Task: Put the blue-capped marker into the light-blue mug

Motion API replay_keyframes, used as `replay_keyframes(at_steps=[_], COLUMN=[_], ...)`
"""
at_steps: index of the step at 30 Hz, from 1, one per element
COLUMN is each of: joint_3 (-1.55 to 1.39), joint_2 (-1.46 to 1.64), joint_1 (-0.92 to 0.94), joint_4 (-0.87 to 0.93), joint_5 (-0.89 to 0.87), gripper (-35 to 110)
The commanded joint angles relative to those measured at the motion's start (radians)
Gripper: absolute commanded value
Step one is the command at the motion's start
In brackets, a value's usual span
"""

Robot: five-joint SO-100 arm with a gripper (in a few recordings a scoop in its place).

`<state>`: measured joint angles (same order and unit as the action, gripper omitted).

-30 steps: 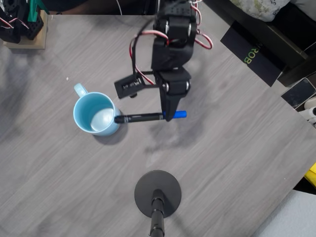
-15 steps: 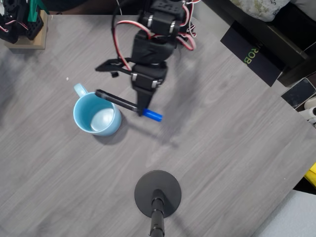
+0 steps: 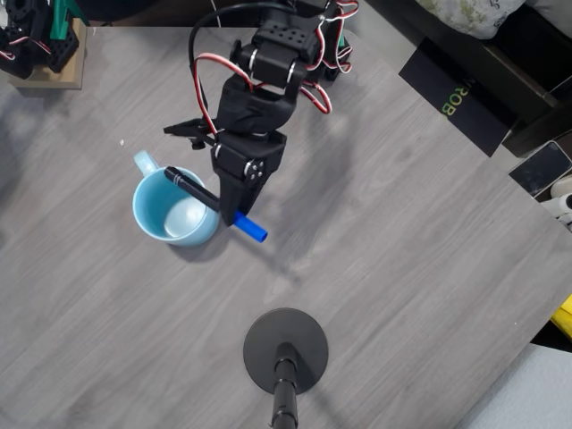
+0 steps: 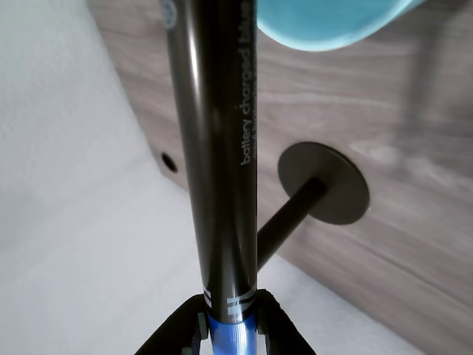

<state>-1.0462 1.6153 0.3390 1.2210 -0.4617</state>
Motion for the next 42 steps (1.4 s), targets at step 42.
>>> replay_keyframes(at_steps=[42], joint_3=[0.018], joint_2=[-0.183], joint_1=[0.077], joint_4=[-0.333], joint_5=[-0.454], gripper=[0])
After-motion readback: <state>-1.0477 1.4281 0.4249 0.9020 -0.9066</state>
